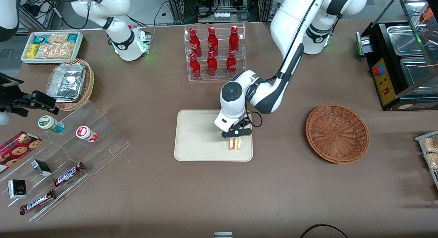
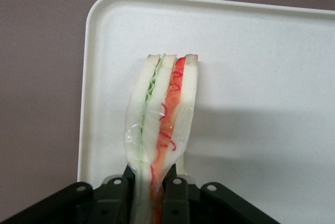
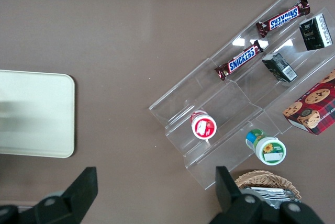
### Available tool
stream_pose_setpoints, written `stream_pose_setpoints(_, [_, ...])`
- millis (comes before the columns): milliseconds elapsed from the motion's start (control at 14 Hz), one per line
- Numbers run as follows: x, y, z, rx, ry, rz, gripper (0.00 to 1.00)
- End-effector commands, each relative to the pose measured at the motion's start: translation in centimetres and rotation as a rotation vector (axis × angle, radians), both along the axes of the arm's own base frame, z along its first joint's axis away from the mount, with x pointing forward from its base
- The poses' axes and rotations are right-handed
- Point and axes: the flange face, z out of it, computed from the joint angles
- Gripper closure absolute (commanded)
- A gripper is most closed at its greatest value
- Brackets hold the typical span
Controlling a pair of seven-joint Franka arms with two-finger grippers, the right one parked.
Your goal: Place sandwich from basket to tray
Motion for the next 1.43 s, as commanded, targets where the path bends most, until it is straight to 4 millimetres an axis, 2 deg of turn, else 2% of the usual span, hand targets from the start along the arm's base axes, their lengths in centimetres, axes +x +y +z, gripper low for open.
stream_pose_setpoints(0, [0.8, 0.0, 0.5, 0.006, -0.024, -0.003, 0.00])
stream_pose_setpoints(143, [0.6, -0.2, 3.6, 0.006, -0.030, 0.001, 0.00])
stream_pose_setpoints(286, [0.5, 0.1, 7.7, 0.014, -0.013, 0.018, 0.00])
stream_pose_setpoints(714, [-0.7, 3.8, 19.5, 0.045, 0.009, 0.069, 0.00])
stream_pose_setpoints(857, [-0.2, 7.6, 24.1, 0.054, 0.006, 0.125, 0.00])
stream_pose_setpoints(929, [-0.5, 8.8, 26.2, 0.047, 0.005, 0.138, 0.00])
stream_pose_setpoints(1000, [-0.1, 11.5, 28.7, 0.043, 0.005, 0.170, 0.00])
stream_pose_setpoints(1143, [-0.4, 15.8, 33.1, 0.036, 0.006, 0.213, 0.00])
stream_pose_setpoints(1286, [-0.3, 20.7, 35.9, 0.043, 0.030, 0.212, 0.00])
stream_pose_setpoints(1357, [-0.7, 22.1, 36.7, 0.052, 0.045, 0.210, 0.00])
